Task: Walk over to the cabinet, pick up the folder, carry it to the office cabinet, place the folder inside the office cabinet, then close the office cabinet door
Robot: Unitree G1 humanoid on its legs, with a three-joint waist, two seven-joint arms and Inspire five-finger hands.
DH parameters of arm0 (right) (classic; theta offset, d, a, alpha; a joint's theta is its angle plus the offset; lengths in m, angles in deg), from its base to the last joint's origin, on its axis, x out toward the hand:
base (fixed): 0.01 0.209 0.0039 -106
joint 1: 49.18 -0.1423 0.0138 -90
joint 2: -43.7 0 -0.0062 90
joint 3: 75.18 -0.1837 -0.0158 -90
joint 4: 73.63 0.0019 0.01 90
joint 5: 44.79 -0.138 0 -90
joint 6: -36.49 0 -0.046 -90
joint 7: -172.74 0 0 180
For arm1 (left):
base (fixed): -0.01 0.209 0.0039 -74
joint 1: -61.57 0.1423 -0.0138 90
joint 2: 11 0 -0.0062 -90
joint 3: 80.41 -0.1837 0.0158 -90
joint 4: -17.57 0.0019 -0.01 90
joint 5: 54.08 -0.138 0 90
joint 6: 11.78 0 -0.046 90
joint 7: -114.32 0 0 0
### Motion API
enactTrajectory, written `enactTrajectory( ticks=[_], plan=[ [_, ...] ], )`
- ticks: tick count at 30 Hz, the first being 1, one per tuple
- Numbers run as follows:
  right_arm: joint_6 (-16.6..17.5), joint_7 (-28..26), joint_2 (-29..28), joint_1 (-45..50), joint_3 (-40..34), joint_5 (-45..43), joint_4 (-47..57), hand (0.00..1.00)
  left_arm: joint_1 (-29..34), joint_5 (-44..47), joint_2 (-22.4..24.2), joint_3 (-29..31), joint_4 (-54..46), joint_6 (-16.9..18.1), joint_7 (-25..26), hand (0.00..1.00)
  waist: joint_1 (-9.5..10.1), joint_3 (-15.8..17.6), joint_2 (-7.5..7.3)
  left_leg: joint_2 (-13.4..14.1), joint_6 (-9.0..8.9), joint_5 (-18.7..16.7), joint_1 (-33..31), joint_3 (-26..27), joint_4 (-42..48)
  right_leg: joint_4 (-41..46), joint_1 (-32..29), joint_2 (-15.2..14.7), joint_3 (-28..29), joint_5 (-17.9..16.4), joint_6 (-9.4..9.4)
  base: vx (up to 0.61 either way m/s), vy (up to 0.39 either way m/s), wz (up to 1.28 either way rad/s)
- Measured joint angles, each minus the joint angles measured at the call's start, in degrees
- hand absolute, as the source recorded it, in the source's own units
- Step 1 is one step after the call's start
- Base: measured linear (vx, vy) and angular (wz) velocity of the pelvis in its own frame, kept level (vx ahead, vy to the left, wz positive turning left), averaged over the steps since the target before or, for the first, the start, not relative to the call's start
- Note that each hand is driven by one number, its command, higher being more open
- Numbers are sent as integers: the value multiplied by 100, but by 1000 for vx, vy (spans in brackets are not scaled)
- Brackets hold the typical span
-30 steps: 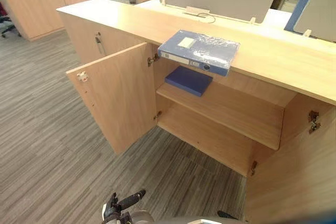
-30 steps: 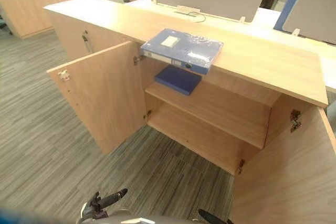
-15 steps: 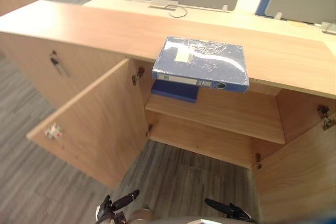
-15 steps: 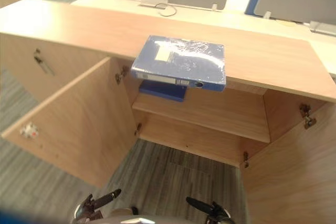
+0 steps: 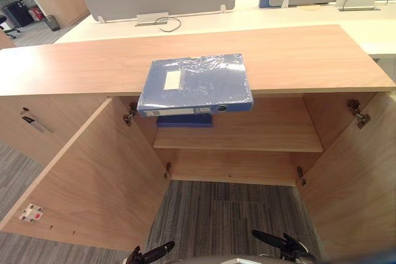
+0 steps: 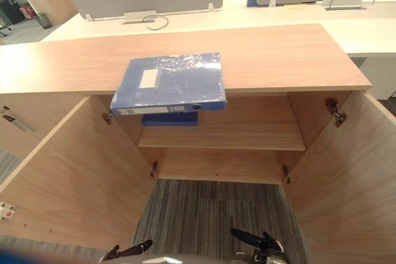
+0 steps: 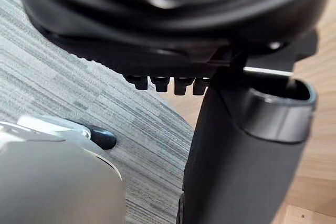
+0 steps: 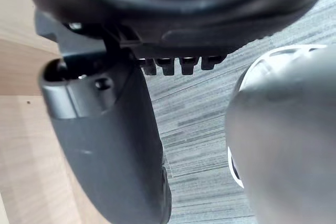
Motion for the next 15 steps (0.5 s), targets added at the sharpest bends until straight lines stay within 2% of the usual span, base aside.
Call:
enactTrajectory(
  ticks=[4,9,15],
  plan=[
    [-19,17,-20,15,-1,-4,-71,100,19,9,-80,-22,-22,2,-111,100,2,-115,-79,125,15,59,-86,-36,-163,-595,73,321,-85,304,-48,28,-64,7],
    [-28,-9,-70,19,8,-4,-133,100,36,214,-155,-182,-18,-39,-346,100,0,-208,-184,30,2,69,-77,-36,-181,-1172,290,374,-64,666,48,-8,64,-1],
    [-26,-124,-146,-7,262,-4,-125,100,48,1625,-204,-924,-341,-78,-623,100,2,-227,-186,-145,17,80,-143,-54,-179,-1702,433,336,-50,1091,127,-48,87,1]
  ],
)
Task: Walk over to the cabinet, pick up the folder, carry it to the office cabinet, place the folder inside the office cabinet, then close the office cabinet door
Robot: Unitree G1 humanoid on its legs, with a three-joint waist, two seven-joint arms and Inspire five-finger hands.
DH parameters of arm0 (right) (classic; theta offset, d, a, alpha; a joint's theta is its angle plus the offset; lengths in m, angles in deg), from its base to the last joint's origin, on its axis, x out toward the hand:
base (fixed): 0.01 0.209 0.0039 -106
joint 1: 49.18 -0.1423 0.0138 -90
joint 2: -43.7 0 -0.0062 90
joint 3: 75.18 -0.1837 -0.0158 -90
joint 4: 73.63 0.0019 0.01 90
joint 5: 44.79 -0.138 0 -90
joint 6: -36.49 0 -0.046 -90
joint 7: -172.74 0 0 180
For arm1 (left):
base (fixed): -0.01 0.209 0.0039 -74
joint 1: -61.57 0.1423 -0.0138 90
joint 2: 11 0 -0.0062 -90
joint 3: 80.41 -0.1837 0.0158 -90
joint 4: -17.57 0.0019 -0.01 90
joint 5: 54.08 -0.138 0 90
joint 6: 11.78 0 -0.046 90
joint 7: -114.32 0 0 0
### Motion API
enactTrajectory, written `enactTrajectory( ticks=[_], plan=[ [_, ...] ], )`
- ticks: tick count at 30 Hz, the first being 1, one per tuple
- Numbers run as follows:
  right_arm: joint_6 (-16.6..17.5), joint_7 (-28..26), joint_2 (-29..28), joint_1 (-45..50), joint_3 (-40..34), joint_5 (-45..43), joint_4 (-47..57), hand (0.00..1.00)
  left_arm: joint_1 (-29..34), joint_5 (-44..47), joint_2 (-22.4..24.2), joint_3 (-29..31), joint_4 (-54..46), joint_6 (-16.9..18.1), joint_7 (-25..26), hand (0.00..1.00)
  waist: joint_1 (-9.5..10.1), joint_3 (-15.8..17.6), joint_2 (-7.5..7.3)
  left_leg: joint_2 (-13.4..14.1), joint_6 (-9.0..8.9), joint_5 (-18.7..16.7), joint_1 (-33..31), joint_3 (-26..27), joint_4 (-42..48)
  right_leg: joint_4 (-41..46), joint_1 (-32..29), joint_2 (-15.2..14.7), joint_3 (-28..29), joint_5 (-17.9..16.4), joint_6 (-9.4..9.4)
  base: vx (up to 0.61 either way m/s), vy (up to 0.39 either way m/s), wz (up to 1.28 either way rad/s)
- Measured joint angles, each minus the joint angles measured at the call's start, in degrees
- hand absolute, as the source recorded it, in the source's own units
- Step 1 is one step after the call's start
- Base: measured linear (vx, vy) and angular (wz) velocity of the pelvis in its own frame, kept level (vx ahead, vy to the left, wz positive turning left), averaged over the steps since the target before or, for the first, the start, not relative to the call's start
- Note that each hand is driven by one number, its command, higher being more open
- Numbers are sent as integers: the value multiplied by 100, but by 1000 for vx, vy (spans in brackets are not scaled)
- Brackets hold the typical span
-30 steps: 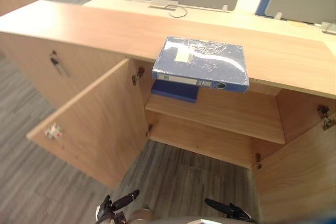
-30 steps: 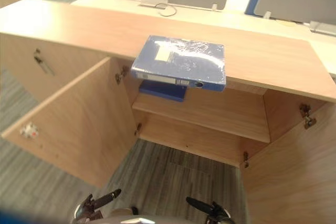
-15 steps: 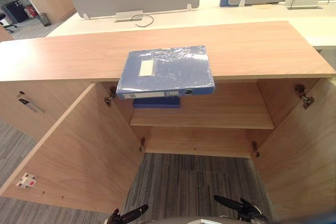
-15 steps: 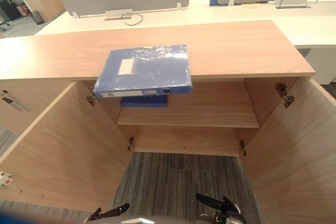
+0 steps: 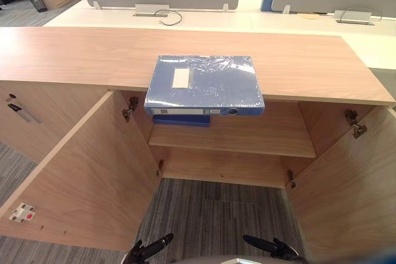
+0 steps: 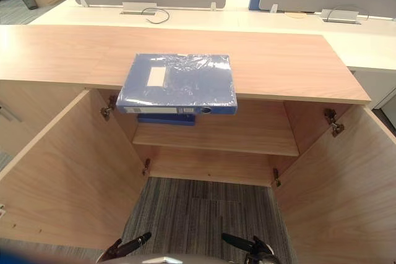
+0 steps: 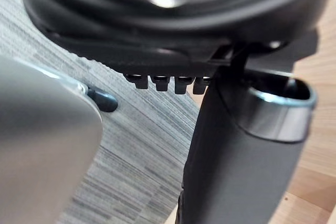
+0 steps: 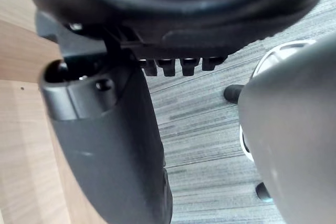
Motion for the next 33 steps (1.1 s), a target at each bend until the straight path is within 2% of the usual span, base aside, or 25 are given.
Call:
enactTrajectory(
  ticks=[1,3,5,7,9,10,12,15,16,17,18,21,24,28,30,33],
  plan=[
    [1,-10,-3,-3,25,0,7,100,81,186,12,-103,-221,-21,-5,100,0,0,0,-7,8,5,-15,-17,-1,-11,-5,-2,-5,17,-5,-92,65,8],
    [5,-12,-22,3,37,7,9,100,571,765,59,-480,-1461,-69,-114,100,10,-9,-16,-18,26,68,-42,-82,-48,-29,-22,-2,-21,59,-20,-85,35,10],
    [3,-13,-5,3,198,14,14,100,922,1144,62,-597,-2447,-85,-143,100,15,-15,-3,-12,17,163,-48,-113,-180,-27,-53,9,-31,60,-24,-95,12,7],
    [-4,-14,33,3,269,24,19,100,1203,1396,66,-573,-3383,-85,-129,100,27,-60,18,10,10,268,-52,-134,-333,-19,-120,33,-31,55,-30,-87,-3,6],
    [-46,-13,102,10,282,34,22,100,1468,1350,75,-440,-4548,-85,-96,100,83,-85,94,31,-10,353,-52,-164,-447,5,-178,55,-37,50,-33,-53,-12,5],
    [-66,-10,120,17,282,34,21,100,1505,1242,82,-388,-4790,-82,-81,100,108,-104,114,34,-10,367,-55,-165,-460,18,-207,56,-37,50,-35,0,0,0],
    [-114,-7,148,30,280,51,17,100,1520,680,137,-120,-5648,-68,45,100,167,-117,156,41,-19,391,-50,-213,-460,57,-198,58,-70,56,-51,5,-9,8],
    [-149,-2,114,32,283,78,19,100,1468,-261,279,85,-6274,-30,305,100,236,-133,149,36,-21,396,-32,-275,-460,56,-105,54,-140,47,-69,2,-11,14],
    [-179,26,58,56,312,92,13,100,1423,-1051,399,117,-6548,-34,560,100,297,-180,111,33,-22,397,-37,-311,-459,57,-80,48,-171,40,-70,-4,-1,14],
    [-187,34,44,65,331,112,5,100,1413,-1315,466,137,-6651,-36,657,100,306,-194,91,33,-23,398,-41,-317,-458,61,-80,47,-169,38,-70,-5,8,12],
    [-186,81,-11,69,405,134,19,100,1417,-1994,697,178,-6889,-38,956,100,339,-227,31,33,-25,399,-46,-326,-458,67,-80,43,-167,35,-71,-5,10,4],
    [-173,223,-114,174,414,132,109,100,1418,-2988,873,150,-7073,-95,1545,100,427,-299,-74,43,-25,399,-34,-304,-457,106,-80,40,-157,2,-81,0,0,0],
    [-140,336,-163,259,430,121,169,100,1415,-3551,902,90,-7318,-189,2079,100,461,-339,-134,61,-28,397,-15,-299,-457,174,-81,38,-148,-39,-84,0,0,0],
    [-75,430,-146,301,609,132,105,100,1240,-4273,781,-295,-7774,-224,2659,100,545,-391,-134,79,-36,394,-1,-300,-460,227,-81,43,-117,-74,-82,0,0,0],
    [-11,481,-89,272,713,247,-11,100,977,-4942,465,-809,-7981,-237,2920,100,556,-445,-60,89,-43,390,-5,-295,-472,231,-95,57,-62,-83,-80,0,0,0],
    [36,524,5,212,842,359,-112,100,613,-5797,17,-1236,-8346,-229,2928,100,484,-529,71,115,-63,396,-32,-258,-483,237,-165,90,12,-94,-85,-6,-9,-9]
  ],
)
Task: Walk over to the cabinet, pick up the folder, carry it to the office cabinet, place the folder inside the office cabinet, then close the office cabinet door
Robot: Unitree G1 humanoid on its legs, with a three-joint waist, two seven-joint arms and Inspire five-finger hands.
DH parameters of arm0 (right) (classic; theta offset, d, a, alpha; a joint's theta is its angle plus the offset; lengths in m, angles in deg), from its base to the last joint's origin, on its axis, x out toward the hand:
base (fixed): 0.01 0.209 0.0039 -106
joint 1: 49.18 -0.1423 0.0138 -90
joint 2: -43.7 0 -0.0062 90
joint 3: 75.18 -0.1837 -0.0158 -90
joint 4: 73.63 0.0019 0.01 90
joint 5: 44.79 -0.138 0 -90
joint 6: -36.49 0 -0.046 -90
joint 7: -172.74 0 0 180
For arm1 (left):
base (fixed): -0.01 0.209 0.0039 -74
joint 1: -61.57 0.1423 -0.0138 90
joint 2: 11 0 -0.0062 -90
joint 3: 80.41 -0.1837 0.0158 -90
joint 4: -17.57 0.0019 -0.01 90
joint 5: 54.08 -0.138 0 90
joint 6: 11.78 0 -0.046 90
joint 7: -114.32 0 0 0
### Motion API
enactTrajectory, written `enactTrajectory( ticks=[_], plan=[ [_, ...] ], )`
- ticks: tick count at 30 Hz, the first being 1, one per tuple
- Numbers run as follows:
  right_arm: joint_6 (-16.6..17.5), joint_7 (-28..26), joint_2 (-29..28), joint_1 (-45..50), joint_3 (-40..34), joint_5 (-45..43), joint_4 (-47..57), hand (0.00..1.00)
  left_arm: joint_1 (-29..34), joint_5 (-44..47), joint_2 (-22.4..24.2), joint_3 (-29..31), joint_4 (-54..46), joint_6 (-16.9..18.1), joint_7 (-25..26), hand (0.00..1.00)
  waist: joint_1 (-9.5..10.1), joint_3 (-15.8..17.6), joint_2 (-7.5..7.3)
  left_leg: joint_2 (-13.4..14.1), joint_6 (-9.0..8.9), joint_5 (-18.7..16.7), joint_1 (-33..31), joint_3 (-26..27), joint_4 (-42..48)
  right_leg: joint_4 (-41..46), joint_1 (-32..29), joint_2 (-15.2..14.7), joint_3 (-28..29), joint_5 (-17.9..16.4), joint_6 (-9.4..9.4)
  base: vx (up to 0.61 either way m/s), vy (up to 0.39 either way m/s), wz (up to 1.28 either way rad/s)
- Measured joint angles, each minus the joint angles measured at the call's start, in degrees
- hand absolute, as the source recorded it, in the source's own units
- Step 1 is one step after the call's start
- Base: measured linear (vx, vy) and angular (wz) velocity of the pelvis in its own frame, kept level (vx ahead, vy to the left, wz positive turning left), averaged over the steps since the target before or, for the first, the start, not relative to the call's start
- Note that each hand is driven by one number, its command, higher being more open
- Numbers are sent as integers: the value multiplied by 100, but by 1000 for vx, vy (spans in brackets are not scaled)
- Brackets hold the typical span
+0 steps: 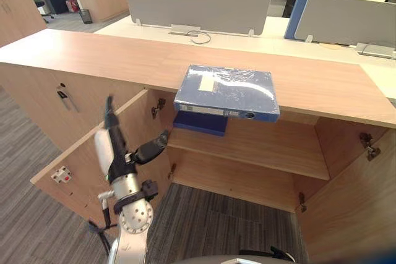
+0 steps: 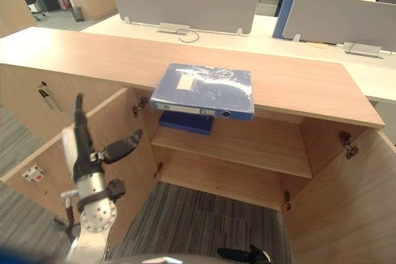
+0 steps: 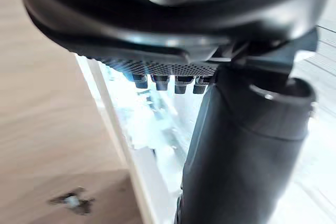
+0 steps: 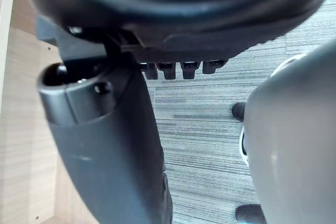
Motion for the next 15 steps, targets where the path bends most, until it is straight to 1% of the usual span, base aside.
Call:
enactTrajectory(
  ticks=[2,3,5,8,11,12,15],
  plan=[
    [14,-2,56,-67,62,115,-12,100,-147,-418,-94,25,-241,56,-1,100,-45,-30,61,35,-23,-2,-18,53,9,40,-83,36,104,-14,-25,21,-15,-21],
    [16,-2,93,-99,63,114,-63,100,-268,-597,-155,46,-280,109,2,100,-51,-27,120,62,-32,-3,-19,91,22,77,-120,57,149,-30,-54,31,-20,-20],
    [11,-4,139,-196,70,114,-213,100,-379,-765,-213,52,-277,142,-27,100,-59,-52,164,105,-48,-10,-15,129,25,136,-166,94,234,-62,-101,29,-28,-11],
    [13,-19,144,-213,107,136,-238,100,-448,-871,-257,39,-268,157,-144,100,-72,-50,164,165,-64,-22,-20,129,45,266,-225,128,285,-162,-160,15,-35,-3],
    [14,-63,170,-264,298,182,-240,100,-452,-1021,-555,10,-192,158,-327,100,-96,-32,146,211,-75,-28,-19,123,69,470,-293,131,310,-296,-201,-9,-42,-1],
    [13,-82,180,-286,309,314,-245,100,-507,-1025,-675,-19,-120,161,-401,100,-101,-29,143,226,-88,-36,-20,120,95,547,-317,130,326,-348,-202,-21,-35,-1],
    [9,-138,193,-327,462,350,-256,100,-786,-1152,-840,-94,140,162,-425,100,-111,-24,138,253,-118,-34,-7,120,98,646,-352,136,354,-409,-214,-18,-23,0]
  ],
)
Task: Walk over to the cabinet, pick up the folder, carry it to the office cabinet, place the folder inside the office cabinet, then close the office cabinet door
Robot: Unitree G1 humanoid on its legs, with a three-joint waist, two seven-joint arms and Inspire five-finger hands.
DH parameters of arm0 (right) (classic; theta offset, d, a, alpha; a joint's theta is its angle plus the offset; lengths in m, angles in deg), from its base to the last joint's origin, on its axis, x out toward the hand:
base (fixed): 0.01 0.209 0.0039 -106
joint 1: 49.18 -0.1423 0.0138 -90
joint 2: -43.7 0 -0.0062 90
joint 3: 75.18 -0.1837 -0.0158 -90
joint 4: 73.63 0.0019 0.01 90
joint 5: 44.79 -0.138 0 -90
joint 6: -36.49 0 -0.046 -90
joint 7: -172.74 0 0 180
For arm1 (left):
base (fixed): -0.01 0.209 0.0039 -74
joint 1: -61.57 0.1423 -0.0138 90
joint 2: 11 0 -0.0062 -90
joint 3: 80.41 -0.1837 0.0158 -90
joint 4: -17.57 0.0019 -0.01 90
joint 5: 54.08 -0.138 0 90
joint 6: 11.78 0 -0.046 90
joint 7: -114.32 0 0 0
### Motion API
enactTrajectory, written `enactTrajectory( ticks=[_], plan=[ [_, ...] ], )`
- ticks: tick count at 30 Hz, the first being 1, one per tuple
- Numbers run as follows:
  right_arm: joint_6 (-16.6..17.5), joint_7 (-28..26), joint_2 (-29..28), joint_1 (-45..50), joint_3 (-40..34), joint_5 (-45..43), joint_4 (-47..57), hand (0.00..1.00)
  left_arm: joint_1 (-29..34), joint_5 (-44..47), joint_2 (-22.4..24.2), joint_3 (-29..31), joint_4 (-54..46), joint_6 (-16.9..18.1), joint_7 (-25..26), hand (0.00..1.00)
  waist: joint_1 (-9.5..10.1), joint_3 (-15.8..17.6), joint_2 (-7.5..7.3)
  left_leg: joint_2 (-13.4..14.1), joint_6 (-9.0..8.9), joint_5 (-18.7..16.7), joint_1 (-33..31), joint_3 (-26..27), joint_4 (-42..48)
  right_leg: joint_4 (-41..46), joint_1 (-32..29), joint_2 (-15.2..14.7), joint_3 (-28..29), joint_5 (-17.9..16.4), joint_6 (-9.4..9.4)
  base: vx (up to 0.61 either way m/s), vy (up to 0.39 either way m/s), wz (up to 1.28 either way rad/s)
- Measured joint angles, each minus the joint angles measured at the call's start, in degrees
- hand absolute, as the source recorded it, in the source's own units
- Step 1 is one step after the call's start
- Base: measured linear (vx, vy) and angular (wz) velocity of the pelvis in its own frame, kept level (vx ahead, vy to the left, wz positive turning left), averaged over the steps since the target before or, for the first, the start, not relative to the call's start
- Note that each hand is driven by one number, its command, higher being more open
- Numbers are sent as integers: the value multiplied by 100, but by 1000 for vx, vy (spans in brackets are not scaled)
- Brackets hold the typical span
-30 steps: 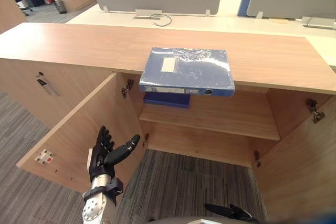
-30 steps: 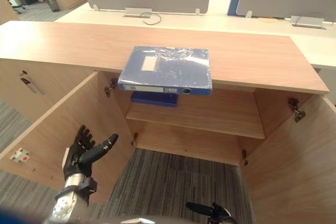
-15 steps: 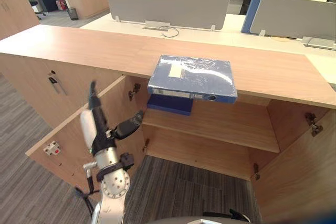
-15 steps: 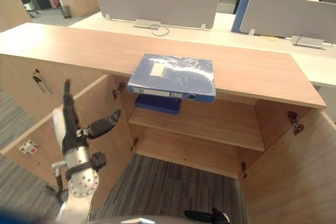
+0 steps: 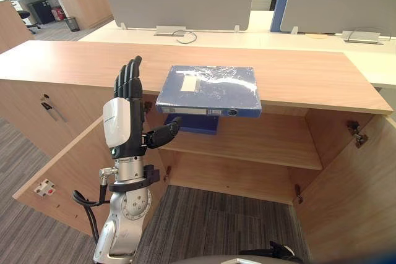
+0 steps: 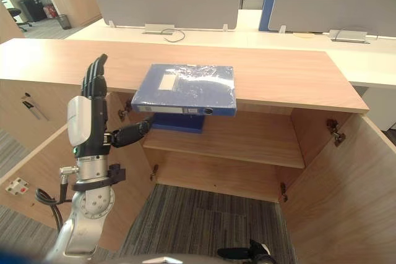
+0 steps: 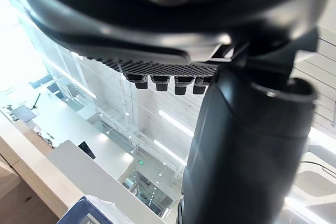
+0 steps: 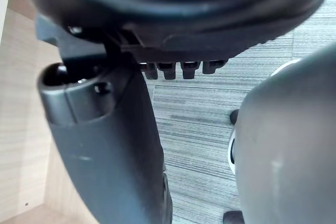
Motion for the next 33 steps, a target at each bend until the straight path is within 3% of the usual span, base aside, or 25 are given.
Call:
enactTrajectory(
  ticks=[3,14,22,33],
  plan=[
    [2,-49,-8,-42,79,139,44,100,-400,-318,-417,-177,447,39,-78,100,-112,1,-3,36,-32,43,17,6,-61,-18,-3,41,-18,11,-25,-18,-23,0],
    [-1,-113,-30,-111,247,235,63,100,-1212,-749,-1196,-580,1190,90,-210,100,-239,48,-142,-38,-16,40,25,68,-71,-489,116,83,32,305,-2,8,6,-2],
    [4,-116,-42,-111,250,297,155,100,-1345,-935,-1376,-805,1721,106,-316,100,-379,48,-142,-192,99,6,4,219,-3,-998,238,32,187,726,69,-39,56,-10],
    [0,-113,-35,-101,239,221,179,100,-1938,-1101,-1522,-825,2239,-34,-366,100,-428,47,-138,-169,80,75,30,228,-73,-1098,260,83,206,790,51,-24,12,-1]
  ],
)
